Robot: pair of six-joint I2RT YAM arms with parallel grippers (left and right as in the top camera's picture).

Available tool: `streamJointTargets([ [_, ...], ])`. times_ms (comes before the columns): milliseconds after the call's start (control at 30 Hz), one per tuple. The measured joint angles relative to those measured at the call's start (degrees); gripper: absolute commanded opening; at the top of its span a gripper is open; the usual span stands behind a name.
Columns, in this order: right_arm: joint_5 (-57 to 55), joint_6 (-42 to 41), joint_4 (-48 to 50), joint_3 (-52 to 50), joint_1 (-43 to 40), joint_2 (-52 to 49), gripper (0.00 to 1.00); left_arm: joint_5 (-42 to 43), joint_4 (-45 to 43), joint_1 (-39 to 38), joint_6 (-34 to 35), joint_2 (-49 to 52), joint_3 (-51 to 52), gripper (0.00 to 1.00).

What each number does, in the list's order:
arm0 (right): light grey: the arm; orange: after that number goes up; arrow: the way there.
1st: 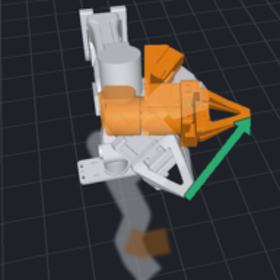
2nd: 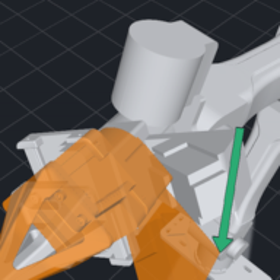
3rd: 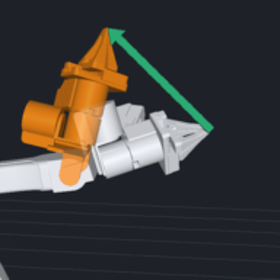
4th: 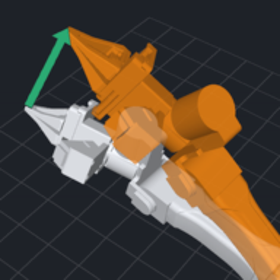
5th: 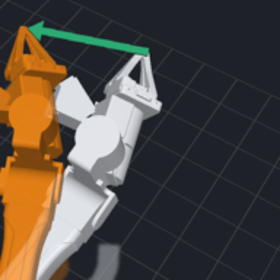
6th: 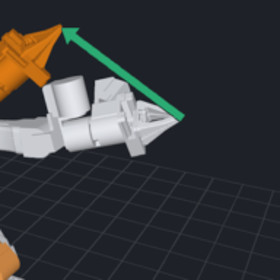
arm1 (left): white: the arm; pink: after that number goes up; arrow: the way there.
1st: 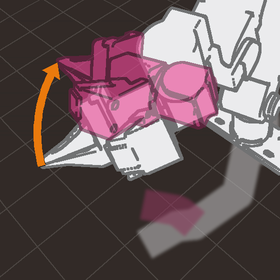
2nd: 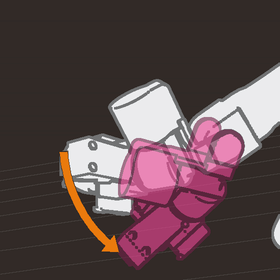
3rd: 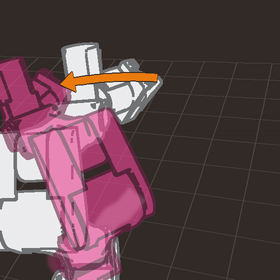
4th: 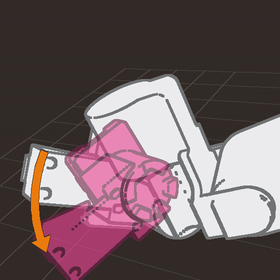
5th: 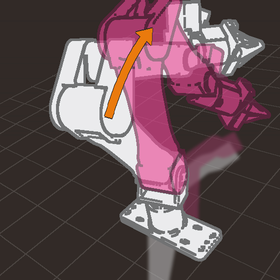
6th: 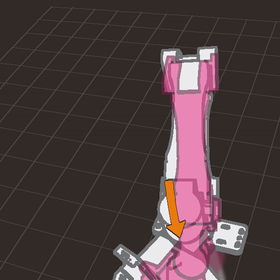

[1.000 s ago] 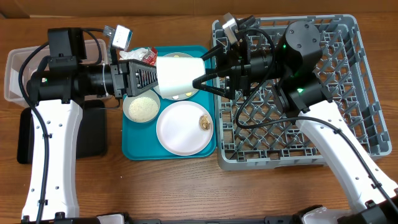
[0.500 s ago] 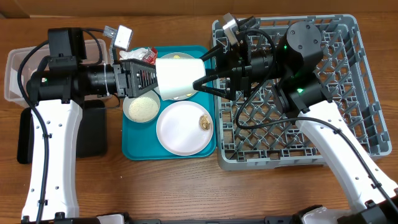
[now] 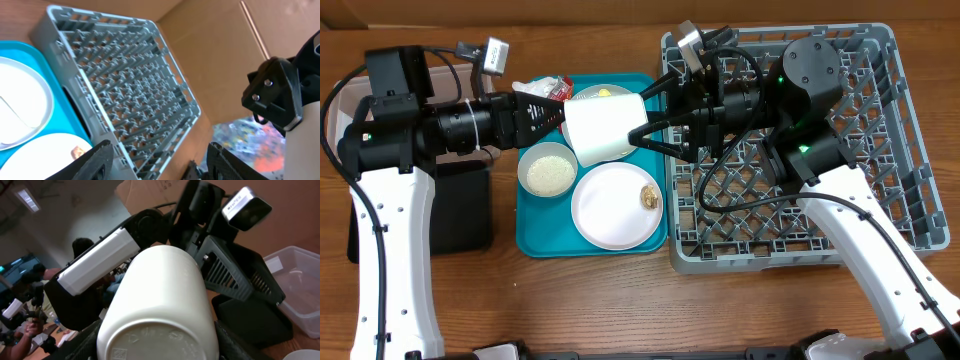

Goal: Sort waste into correct bins and load items into the dishwasher rack
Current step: 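Grasp the cup with the right gripper and release the left gripper, then carry the cup with the right gripper and place it upright in the rack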

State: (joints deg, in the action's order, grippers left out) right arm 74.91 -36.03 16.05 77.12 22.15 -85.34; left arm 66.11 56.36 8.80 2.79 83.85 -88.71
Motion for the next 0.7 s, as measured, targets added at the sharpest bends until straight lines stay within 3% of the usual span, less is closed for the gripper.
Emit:
streamJointTargets([
  [200, -1.75, -0.02, -0.48, 0.0, -1.79, 0.0, 0.51, -7.67, 3.69, 0.72, 0.33, -4.33, -5.2, 0.64],
  [333, -6.47, 0.5, -5.16, 0.02, -4.5, 0.09, 0.51, -19.74, 8.98, 0.72, 0.48, -9.05, -8.74, 0.65],
  [500, -18.71, 5.57, -19.85, 0.35, -8.94, 0.24, 0.51, -29.68, 11.06, 0.72, 0.48, -12.92, -9.38, 0.67],
  [700, -44.59, 15.74, -41.07, 0.83, -11.3, 0.28, 0.51, -35.5, 12.76, 0.72, 0.46, -13.35, -9.49, 0.67],
])
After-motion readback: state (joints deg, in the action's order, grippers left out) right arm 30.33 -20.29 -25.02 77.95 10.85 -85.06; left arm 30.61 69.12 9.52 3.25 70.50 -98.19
